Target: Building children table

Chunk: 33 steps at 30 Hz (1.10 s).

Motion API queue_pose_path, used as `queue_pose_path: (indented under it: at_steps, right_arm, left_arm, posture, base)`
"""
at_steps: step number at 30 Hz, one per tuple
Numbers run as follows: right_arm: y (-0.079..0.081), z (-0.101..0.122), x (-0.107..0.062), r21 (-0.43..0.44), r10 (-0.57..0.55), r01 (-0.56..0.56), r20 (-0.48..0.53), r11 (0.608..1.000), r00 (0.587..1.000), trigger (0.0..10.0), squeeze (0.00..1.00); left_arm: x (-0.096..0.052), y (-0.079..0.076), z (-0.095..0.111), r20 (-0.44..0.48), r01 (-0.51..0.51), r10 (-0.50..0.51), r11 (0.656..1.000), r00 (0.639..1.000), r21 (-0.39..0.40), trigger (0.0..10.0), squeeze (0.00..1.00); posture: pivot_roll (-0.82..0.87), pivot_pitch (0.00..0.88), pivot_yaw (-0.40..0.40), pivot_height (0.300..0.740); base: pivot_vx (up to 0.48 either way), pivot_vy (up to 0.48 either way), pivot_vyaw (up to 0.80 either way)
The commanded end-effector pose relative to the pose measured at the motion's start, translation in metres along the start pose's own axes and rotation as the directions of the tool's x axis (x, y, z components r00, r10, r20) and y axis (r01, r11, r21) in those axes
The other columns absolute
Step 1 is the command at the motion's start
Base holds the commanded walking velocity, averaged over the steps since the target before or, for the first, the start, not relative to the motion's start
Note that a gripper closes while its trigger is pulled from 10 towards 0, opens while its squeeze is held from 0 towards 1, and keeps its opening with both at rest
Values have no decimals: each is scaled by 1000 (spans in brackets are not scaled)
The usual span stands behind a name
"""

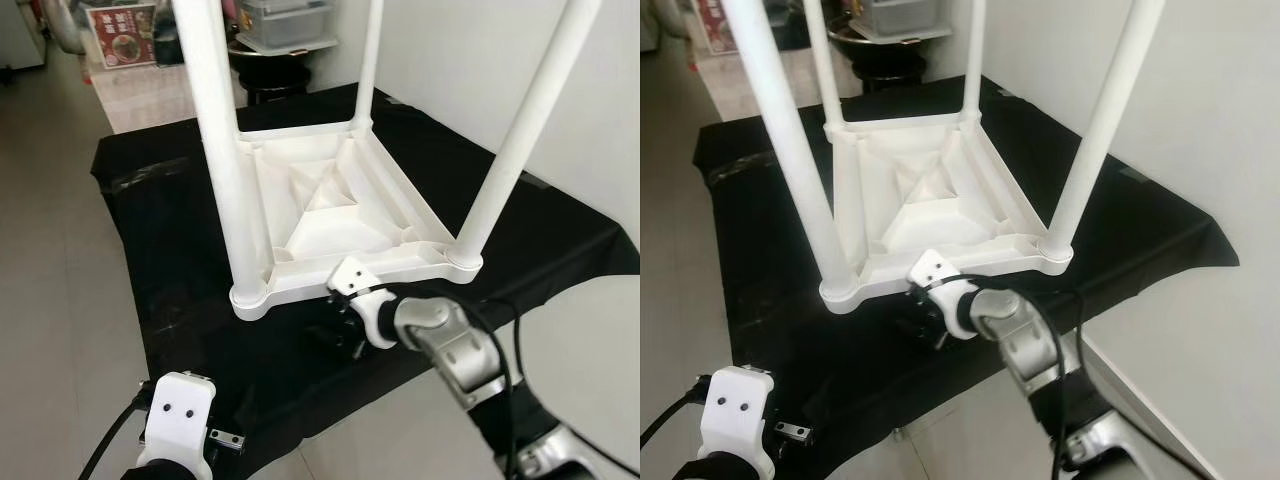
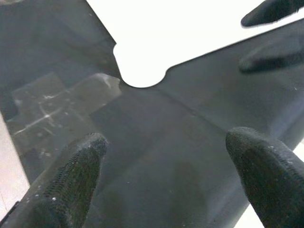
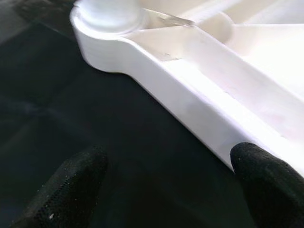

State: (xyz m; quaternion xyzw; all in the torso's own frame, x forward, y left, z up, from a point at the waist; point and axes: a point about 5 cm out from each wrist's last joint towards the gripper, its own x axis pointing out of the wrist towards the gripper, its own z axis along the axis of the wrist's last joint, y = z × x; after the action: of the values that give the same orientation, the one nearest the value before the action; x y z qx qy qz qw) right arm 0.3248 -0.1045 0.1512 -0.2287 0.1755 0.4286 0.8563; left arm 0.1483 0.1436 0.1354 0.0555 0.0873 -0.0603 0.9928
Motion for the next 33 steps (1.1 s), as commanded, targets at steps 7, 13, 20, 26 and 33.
queue_pose_path:
  at_steps: [7,13,20,26,33]
  right_arm:
    - [-9,27,5,-105,51,-45,64,993,997,10000,0]
    - [-6,37,17,-164,119,-109,50,980,992,10000,0]
    - [-6,63,25,-201,174,-148,120,968,977,10000,0]
    - [-3,88,39,-259,212,-171,140,951,967,10000,0]
    - [2,97,53,-237,234,-202,117,950,965,10000,0]
  left_arm:
    - [-5,3,-5,-18,-24,25,998,1000,66,10000,0]
    - [-8,8,-5,-20,-99,100,992,995,77,10000,0]
    - [-10,8,-4,-18,-119,120,990,993,75,10000,0]
    - [-12,6,-2,-10,-116,117,991,993,62,10000,0]
    - [-14,4,-1,-4,-114,114,992,993,50,10000,0]
  posture:
    - [82,139,-23,740]
    - [91,155,-33,740]
    - [103,174,-46,740]
    - [117,195,-62,740]
    - [129,209,-73,740]
  base:
    - [0,0,0]
    - [0,0,0]
    - [0,0,0]
    - [0,0,0]
    - [0,0,0]
